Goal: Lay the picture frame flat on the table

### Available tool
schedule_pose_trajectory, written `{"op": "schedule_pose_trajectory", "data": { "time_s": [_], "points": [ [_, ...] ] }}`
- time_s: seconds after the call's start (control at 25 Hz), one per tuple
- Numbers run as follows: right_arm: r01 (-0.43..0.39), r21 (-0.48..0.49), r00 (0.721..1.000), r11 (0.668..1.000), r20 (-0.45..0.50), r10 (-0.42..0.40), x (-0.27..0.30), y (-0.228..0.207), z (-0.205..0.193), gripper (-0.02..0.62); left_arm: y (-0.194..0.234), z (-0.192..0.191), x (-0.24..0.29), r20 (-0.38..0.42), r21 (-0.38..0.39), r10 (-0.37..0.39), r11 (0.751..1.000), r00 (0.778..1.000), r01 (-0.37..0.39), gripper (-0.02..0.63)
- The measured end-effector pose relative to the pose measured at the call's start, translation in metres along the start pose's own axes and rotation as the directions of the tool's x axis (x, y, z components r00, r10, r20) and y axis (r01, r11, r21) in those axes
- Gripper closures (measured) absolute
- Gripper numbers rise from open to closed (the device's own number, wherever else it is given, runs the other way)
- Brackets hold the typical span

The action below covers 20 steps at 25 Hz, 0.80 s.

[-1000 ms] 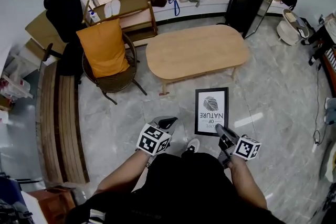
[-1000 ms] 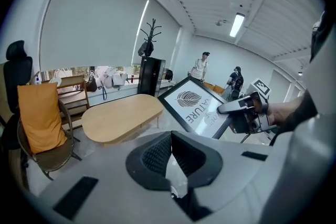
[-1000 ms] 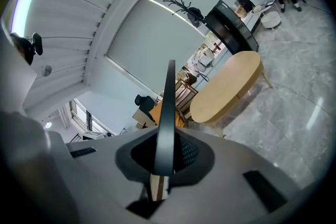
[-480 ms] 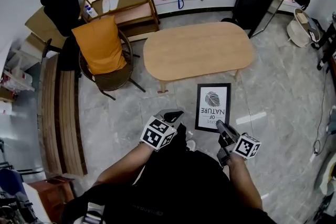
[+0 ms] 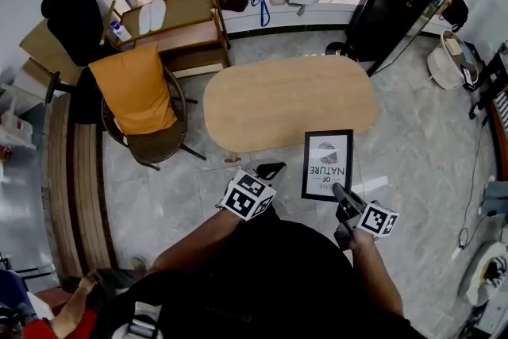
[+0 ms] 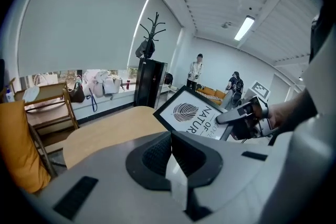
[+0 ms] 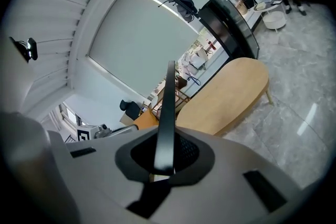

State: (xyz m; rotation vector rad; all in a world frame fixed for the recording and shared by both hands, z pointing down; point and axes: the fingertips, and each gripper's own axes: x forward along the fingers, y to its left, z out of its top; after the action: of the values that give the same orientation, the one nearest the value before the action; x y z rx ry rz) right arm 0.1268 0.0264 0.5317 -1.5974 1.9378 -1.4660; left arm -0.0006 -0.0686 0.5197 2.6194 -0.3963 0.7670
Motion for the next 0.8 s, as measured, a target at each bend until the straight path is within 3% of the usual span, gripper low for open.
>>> {"op": "schedule_pose_trajectory", "data": {
  "time_s": [0.24, 0.48, 0.64, 0.8],
  "points": [
    [0.031, 0.008, 0.997, 1.000, -0.074, -0.030, 0.087, -0.019, 0.053, 0.583, 0.087, 0.029, 0.019, -0.019, -0.035, 0.072, 0.997, 0.997, -0.072, 0.601],
    [0.085, 0.163, 0.990, 0.983, -0.124, -0.065, 0.163, -0.084, 0.075, 0.583, 0.132, 0.031, 0.028, -0.027, -0.093, 0.110, 0.989, 0.994, -0.112, 0.601],
    [0.132, 0.239, 0.979, 0.962, -0.181, -0.089, 0.230, -0.147, 0.096, 0.583, 0.168, 0.033, 0.041, -0.040, -0.180, 0.217, 0.958, 0.975, -0.221, 0.601],
    [0.157, 0.224, 0.958, 0.962, -0.271, -0.093, 0.294, -0.203, 0.108, 0.583, 0.185, 0.047, 0.058, -0.051, -0.274, 0.305, 0.911, 0.951, -0.307, 0.601]
  ]
}}
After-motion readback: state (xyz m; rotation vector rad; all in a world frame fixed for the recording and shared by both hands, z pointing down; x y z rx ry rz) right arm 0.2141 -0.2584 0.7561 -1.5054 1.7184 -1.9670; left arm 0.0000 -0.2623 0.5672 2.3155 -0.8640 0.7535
